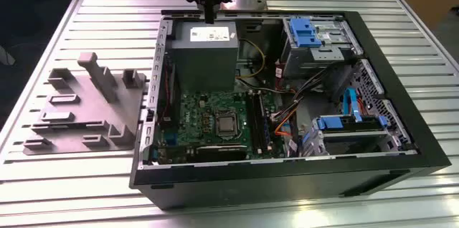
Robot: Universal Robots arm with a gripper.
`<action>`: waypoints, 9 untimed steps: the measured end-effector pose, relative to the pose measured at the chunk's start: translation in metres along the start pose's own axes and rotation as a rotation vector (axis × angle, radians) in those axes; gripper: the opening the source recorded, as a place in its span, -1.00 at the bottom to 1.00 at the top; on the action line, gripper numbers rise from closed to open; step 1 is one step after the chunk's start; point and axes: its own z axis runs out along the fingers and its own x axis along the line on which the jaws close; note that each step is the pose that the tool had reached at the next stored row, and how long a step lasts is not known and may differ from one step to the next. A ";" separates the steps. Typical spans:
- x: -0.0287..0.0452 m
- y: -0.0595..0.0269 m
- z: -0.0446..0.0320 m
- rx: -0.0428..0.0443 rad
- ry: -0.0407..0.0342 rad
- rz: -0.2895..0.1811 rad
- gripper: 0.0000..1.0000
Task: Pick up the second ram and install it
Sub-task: 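Reach for the second ram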
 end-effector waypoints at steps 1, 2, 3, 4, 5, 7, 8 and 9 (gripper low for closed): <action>0.0000 0.0000 0.0000 0.0000 0.0000 0.000 -0.80; 0.0000 0.0000 0.0000 0.0000 0.0000 0.000 -0.80; 0.0000 0.0000 0.0000 0.0000 0.0001 0.000 -0.80; 0.0000 0.0000 0.0000 0.0000 0.0003 0.000 -0.80; 0.0001 0.0000 0.0000 0.0001 0.0005 0.000 -0.80; 0.0001 0.0000 0.0000 0.0000 0.0007 0.000 -0.80; 0.0000 0.0000 0.0000 0.0001 0.0009 0.000 -0.80; 0.0000 0.0000 0.0000 0.0001 0.0011 0.000 -0.80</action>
